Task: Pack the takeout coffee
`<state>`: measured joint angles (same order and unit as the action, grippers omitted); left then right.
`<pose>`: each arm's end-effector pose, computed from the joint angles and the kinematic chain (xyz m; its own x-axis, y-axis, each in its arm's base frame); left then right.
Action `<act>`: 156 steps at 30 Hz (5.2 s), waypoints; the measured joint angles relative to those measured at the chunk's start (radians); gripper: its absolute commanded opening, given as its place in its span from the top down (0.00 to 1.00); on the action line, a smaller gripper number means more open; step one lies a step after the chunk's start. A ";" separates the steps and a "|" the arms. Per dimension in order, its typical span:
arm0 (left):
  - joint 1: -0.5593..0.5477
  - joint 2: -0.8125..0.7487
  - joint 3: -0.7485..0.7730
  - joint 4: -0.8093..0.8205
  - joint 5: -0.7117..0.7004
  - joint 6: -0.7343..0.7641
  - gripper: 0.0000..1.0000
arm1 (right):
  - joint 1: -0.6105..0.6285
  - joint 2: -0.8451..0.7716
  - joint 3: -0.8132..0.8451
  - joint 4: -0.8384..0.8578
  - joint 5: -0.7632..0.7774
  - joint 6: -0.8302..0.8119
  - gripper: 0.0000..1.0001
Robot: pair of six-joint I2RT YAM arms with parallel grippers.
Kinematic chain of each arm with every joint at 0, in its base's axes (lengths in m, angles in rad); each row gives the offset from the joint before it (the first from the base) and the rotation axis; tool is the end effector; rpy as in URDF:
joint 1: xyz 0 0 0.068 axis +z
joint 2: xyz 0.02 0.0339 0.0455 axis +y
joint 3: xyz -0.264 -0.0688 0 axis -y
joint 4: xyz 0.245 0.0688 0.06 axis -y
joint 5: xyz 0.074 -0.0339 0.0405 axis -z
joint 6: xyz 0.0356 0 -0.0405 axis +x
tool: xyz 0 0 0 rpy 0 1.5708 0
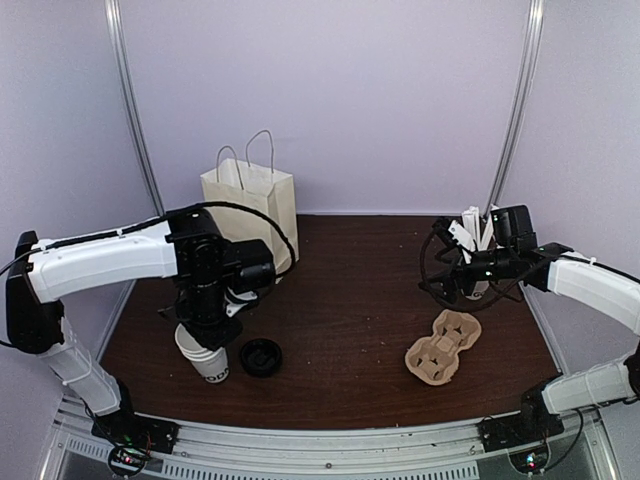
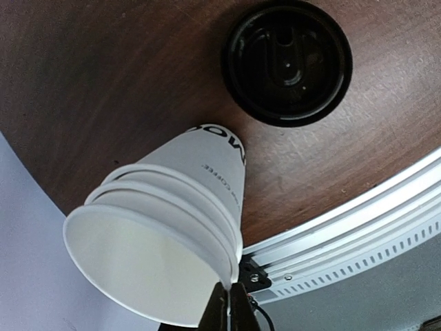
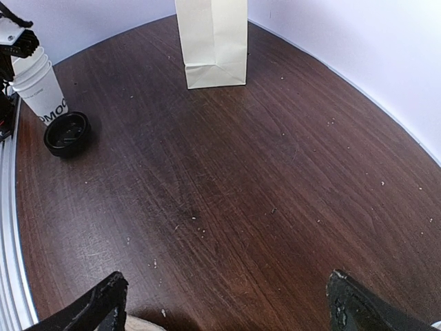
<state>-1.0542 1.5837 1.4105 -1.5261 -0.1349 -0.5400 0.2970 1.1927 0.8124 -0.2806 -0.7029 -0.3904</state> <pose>0.1331 -0.2246 0.2860 -0.8675 0.4957 0.0413 0.4945 0.8503 0.1803 0.2344 0.0958 0.2615 -0.2721 -0.3869 -0.8810 -0.8811 0.4682 0.0665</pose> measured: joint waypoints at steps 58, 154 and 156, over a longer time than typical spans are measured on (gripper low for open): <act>0.132 0.522 0.840 0.171 0.090 0.235 1.00 | 0.210 0.515 0.504 0.030 -0.053 0.717 0.00; 0.179 0.341 0.454 0.599 0.312 -0.026 1.00 | 0.328 0.629 0.390 0.266 -0.106 0.909 0.00; 0.188 0.342 0.451 0.601 0.310 -0.032 1.00 | 0.326 0.653 0.419 0.242 -0.097 0.911 0.00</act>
<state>-0.8658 1.9255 1.8618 -0.9249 0.1749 -0.5716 0.6228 1.8454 1.2316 -0.0387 -0.8001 0.5205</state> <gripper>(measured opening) 0.009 0.997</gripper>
